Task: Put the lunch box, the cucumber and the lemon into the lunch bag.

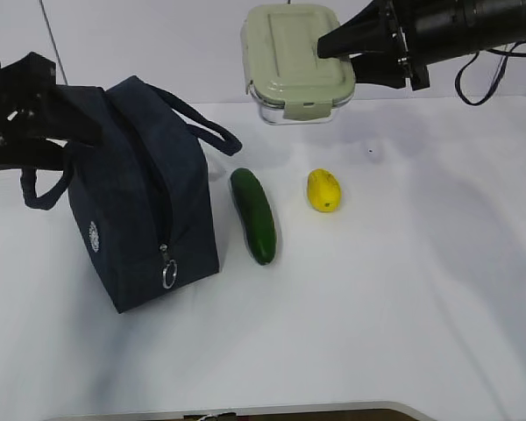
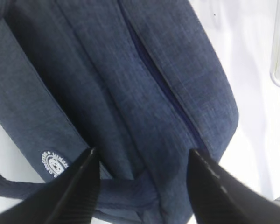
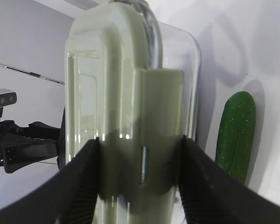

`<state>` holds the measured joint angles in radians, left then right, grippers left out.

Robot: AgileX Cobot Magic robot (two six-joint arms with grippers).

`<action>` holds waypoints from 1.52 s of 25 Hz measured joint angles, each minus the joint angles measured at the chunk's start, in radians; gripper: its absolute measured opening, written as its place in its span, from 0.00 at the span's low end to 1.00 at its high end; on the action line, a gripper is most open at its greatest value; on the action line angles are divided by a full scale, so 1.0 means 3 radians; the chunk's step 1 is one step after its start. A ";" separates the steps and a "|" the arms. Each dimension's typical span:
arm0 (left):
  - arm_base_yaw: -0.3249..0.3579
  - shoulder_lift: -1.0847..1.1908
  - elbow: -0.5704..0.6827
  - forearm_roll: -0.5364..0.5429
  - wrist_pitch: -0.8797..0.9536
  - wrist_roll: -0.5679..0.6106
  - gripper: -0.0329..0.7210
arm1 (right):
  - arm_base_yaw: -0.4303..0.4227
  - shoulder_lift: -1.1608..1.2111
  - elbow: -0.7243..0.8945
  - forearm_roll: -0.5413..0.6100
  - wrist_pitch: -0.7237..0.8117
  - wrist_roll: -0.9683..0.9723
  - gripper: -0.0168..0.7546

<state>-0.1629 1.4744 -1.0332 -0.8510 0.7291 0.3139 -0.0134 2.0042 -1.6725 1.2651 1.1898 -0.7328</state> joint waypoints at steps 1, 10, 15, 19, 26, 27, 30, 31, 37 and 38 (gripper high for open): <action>0.0000 0.0022 0.0000 -0.0008 0.0000 0.0000 0.60 | 0.0009 0.0000 0.0000 0.0000 0.0000 0.0000 0.51; 0.0000 0.0177 0.0000 -0.0075 -0.0004 0.0000 0.56 | 0.0213 0.0000 -0.0305 0.0000 0.0009 0.0033 0.51; 0.0000 0.0177 0.0000 -0.0096 -0.0007 0.0007 0.27 | 0.0365 0.0000 -0.0503 0.0000 0.0021 0.0079 0.51; 0.0000 0.0177 0.0000 -0.0103 -0.0021 0.0084 0.07 | 0.0552 0.0000 -0.0558 0.0000 0.0036 0.0085 0.51; 0.0000 0.0180 0.0000 -0.0143 -0.0029 0.0116 0.06 | 0.0854 0.0014 -0.0558 -0.0041 -0.0017 0.0085 0.51; 0.0000 0.0180 0.0000 -0.0159 -0.0029 0.0125 0.06 | 0.0896 0.0022 -0.0558 -0.0050 -0.0065 0.0085 0.51; 0.0000 0.0180 0.0000 -0.0173 -0.0037 0.0139 0.06 | 0.1009 0.0081 -0.0558 -0.0086 -0.0221 0.0085 0.51; 0.0000 0.0185 0.0000 -0.0180 -0.0037 0.0145 0.06 | 0.1040 0.0097 -0.0558 -0.0127 -0.0274 0.0085 0.51; 0.0000 0.0185 0.0000 -0.0192 -0.0040 0.0154 0.06 | 0.1089 0.0234 -0.0558 -0.0235 -0.0517 0.0093 0.51; 0.0000 0.0185 0.0000 -0.0192 -0.0040 0.0160 0.06 | 0.1089 0.0262 -0.0558 -0.0235 -0.0522 0.0093 0.51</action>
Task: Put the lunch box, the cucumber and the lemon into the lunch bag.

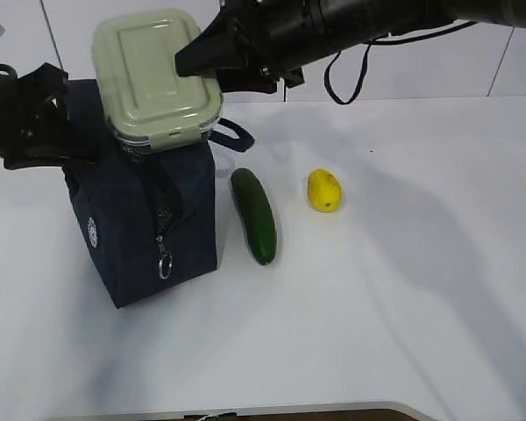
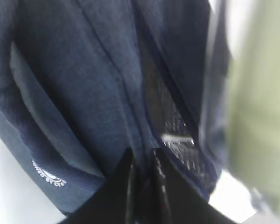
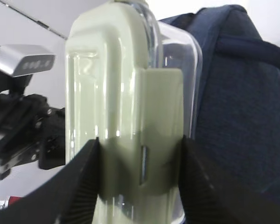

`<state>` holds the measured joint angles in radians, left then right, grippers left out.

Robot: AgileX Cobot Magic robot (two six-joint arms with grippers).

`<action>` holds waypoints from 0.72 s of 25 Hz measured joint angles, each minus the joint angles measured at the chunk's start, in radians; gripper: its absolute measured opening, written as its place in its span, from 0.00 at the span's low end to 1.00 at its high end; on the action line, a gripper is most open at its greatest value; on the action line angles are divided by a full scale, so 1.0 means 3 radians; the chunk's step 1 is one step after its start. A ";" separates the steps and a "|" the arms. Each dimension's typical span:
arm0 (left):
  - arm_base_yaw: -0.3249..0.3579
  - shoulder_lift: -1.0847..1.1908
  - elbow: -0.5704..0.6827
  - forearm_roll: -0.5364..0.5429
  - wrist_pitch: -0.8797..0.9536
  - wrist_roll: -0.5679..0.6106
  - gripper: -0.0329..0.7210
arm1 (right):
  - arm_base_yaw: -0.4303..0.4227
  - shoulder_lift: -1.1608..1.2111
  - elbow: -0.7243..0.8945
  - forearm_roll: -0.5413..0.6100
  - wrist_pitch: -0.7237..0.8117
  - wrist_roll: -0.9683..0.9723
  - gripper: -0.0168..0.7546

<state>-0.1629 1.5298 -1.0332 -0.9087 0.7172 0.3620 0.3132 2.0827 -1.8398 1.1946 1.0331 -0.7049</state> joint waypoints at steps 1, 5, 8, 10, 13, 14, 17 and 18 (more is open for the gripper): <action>0.0000 0.0000 0.0000 -0.0007 0.0006 0.0008 0.06 | 0.0000 0.0030 0.0000 -0.0016 -0.0015 0.0000 0.51; 0.0000 0.0000 0.0000 -0.0021 0.0012 0.0018 0.06 | 0.0000 0.0151 -0.0006 -0.0175 -0.0050 0.0002 0.51; 0.0000 0.0000 0.0000 -0.0054 0.0012 0.0044 0.06 | 0.0000 0.0198 -0.0006 -0.0273 -0.0129 0.0002 0.51; 0.0000 0.0000 0.0000 -0.0128 0.0012 0.0092 0.06 | 0.0000 0.0215 -0.0006 -0.0276 -0.0152 0.0002 0.51; 0.0000 0.0000 0.0000 -0.0238 0.0025 0.0161 0.06 | 0.0024 0.0228 -0.0006 -0.0316 -0.0177 0.0002 0.51; 0.0000 0.0000 0.0000 -0.0252 0.0034 0.0185 0.06 | 0.0047 0.0245 -0.0011 -0.0340 -0.0184 0.0002 0.51; 0.0000 0.0000 0.0000 -0.0285 0.0040 0.0217 0.06 | 0.0144 0.0283 -0.0020 -0.0495 -0.0220 0.0002 0.51; 0.0000 0.0000 0.0000 -0.0287 0.0043 0.0219 0.06 | 0.0177 0.0300 -0.0026 -0.0546 -0.0228 0.0002 0.51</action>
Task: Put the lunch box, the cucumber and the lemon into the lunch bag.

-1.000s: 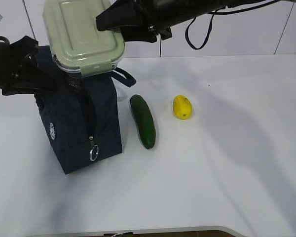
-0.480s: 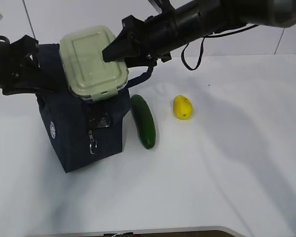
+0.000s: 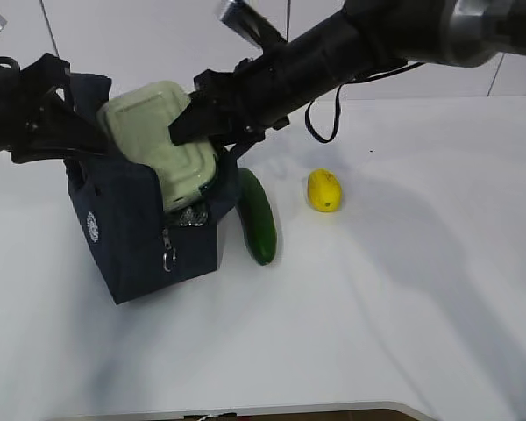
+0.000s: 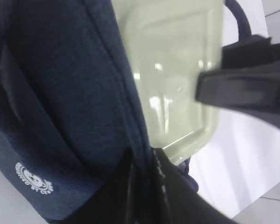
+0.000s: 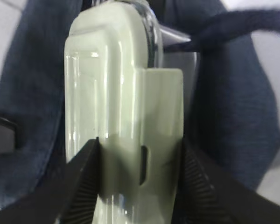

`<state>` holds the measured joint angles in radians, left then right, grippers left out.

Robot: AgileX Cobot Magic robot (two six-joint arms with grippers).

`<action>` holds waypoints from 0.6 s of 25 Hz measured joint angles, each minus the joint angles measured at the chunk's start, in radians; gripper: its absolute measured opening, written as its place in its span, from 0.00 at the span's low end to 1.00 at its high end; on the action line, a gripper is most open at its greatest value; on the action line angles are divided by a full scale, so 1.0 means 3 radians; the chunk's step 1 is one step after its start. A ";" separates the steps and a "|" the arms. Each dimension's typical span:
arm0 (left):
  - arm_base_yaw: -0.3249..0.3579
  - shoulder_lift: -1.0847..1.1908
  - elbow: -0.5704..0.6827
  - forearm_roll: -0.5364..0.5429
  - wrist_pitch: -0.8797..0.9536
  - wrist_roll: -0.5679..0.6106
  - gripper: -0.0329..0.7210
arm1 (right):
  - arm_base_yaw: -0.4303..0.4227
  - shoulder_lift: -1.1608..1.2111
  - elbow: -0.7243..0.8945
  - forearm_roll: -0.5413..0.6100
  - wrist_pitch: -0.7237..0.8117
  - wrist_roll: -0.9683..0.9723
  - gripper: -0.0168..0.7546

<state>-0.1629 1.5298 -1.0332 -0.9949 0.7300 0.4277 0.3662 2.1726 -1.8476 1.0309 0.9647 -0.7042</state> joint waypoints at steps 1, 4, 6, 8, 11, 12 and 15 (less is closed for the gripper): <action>0.0000 0.0000 0.0000 0.0000 0.0006 0.0005 0.06 | 0.0039 0.0024 -0.0015 -0.0034 -0.0007 0.0000 0.51; 0.0000 0.0000 0.0000 0.0000 0.0008 0.0012 0.06 | 0.0150 0.0035 -0.0029 -0.0159 -0.0105 0.0000 0.51; 0.0000 0.0000 0.0000 0.0000 0.0013 0.0017 0.06 | 0.0219 0.0035 -0.0029 -0.0252 -0.0184 0.0000 0.51; 0.0000 0.0000 0.0000 -0.0002 0.0013 0.0025 0.06 | 0.0276 0.0035 -0.0037 -0.0343 -0.0266 -0.0007 0.51; 0.0000 0.0000 0.0000 -0.0007 0.0021 0.0032 0.06 | 0.0339 0.0035 -0.0037 -0.0427 -0.0336 -0.0071 0.51; 0.0000 0.0000 0.0000 -0.0007 0.0029 0.0032 0.06 | 0.0366 0.0035 -0.0037 -0.0467 -0.0366 -0.0094 0.51; 0.0000 0.0000 0.0000 -0.0007 0.0061 0.0040 0.06 | 0.0442 0.0035 -0.0037 -0.0624 -0.0432 -0.0121 0.51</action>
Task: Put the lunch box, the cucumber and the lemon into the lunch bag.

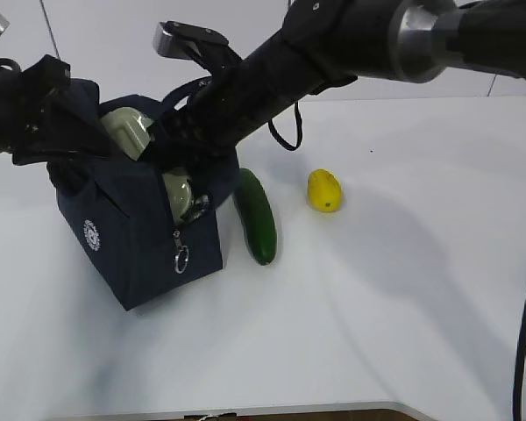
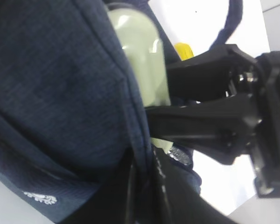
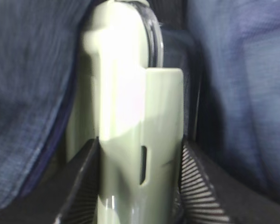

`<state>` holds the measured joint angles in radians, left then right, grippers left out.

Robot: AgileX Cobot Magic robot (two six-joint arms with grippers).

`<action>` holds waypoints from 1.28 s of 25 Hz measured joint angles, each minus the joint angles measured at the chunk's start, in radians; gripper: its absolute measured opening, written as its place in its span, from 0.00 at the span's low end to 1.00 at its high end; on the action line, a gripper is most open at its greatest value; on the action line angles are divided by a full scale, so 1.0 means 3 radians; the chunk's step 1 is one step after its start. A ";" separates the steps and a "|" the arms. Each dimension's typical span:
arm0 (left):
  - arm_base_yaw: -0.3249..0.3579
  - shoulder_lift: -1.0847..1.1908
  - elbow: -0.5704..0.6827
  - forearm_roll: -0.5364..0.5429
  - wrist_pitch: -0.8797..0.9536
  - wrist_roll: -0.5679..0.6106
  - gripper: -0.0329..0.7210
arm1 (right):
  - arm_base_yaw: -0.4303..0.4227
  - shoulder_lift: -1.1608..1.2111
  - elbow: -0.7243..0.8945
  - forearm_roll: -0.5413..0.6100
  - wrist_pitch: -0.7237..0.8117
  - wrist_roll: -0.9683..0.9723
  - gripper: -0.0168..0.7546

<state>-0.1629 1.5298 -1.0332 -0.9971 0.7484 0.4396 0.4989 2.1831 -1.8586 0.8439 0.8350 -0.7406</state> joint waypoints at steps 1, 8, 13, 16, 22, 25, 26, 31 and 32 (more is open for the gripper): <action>0.0000 0.0000 0.0000 0.0000 0.0015 0.0000 0.06 | 0.0024 0.0000 0.0000 -0.0050 -0.0004 0.0000 0.51; 0.0000 0.0000 0.0000 -0.0001 0.0027 0.0019 0.06 | 0.0097 0.0003 0.0000 -0.0203 -0.0016 -0.0013 0.51; 0.0000 0.0000 0.0000 -0.0001 0.0033 0.0021 0.06 | 0.0102 0.0008 0.0000 -0.0222 -0.0021 -0.0013 0.53; 0.0000 0.0000 0.0000 0.0005 0.0033 0.0026 0.06 | 0.0102 0.0010 0.0000 -0.0222 -0.0008 -0.0013 0.54; 0.0000 0.0000 0.0000 0.0005 0.0033 0.0033 0.06 | 0.0104 0.0010 0.0000 -0.0207 0.0049 -0.0013 0.60; 0.0000 0.0000 0.0000 0.0011 0.0033 0.0075 0.06 | 0.0104 0.0010 -0.0020 -0.0163 0.0049 -0.0013 0.65; 0.0000 0.0000 0.0000 0.0016 0.0033 0.0080 0.06 | 0.0104 0.0010 -0.0043 -0.0163 0.0050 -0.0014 0.66; 0.0000 0.0000 0.0000 0.0016 0.0033 0.0097 0.06 | 0.0104 0.0010 -0.0265 -0.0228 0.0131 -0.0014 0.66; 0.0000 0.0000 0.0000 0.0016 0.0033 0.0100 0.06 | 0.0104 0.0010 -0.0330 -0.0296 0.0184 -0.0007 0.66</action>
<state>-0.1629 1.5298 -1.0332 -0.9923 0.7583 0.4696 0.5302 2.1861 -1.9575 0.7550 0.8901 -0.7429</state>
